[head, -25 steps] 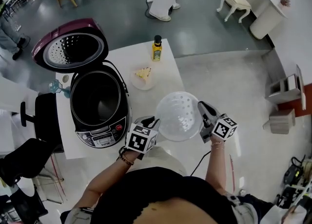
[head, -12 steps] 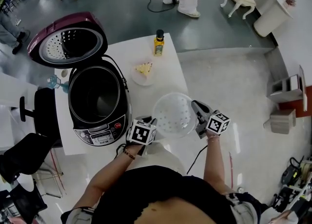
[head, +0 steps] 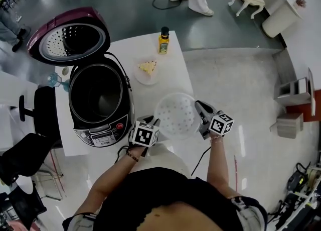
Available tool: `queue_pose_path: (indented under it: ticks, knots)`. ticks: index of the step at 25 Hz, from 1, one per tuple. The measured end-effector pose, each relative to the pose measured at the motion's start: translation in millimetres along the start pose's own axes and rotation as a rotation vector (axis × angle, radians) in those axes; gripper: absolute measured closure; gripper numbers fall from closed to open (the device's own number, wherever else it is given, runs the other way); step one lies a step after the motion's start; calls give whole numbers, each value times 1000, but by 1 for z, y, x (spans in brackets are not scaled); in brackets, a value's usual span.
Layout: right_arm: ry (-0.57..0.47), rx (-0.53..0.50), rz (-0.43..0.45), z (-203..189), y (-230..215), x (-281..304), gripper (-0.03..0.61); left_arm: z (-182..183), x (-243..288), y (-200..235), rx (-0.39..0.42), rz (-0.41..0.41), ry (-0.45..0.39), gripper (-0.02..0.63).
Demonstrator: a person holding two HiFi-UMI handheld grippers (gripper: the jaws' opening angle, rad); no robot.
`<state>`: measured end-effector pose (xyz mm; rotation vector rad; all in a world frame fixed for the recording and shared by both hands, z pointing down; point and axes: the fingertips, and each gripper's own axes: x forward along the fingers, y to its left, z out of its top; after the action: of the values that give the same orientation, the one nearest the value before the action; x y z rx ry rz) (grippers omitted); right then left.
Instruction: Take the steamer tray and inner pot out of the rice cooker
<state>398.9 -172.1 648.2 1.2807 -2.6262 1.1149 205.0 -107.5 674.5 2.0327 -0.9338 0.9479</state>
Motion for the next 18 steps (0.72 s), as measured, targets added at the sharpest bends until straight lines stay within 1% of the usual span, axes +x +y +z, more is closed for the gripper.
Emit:
queue_pose_path:
  ticks: [2, 4, 6, 8, 10, 13, 16, 18]
  knots:
    - [6, 0, -1, -1, -1, 3, 554, -4, -4, -3, 42, 2, 13, 452]
    - [7, 4, 1, -1, -2, 6, 554, -10, -10, -10, 59, -19, 27, 443]
    - [7, 7, 3, -1, -3, 9, 554, -13, -18, -18, 81, -40, 20, 443]
    - [9, 7, 4, -1, -5, 12, 554, -8, -28, -26, 131, -40, -14, 443]
    - [15, 2, 4, -3, -7, 16, 554, 0, -41, -37, 206, -45, -54, 443]
    - [25, -4, 1, -5, -10, 21, 554, 11, -55, -60, 330, -89, -96, 445]
    - [38, -18, -6, -4, -11, 22, 554, 26, -71, -77, 377, -115, -189, 463]
    - [58, -12, 8, -5, -8, 22, 528, 36, -81, -81, 390, -126, -257, 489]
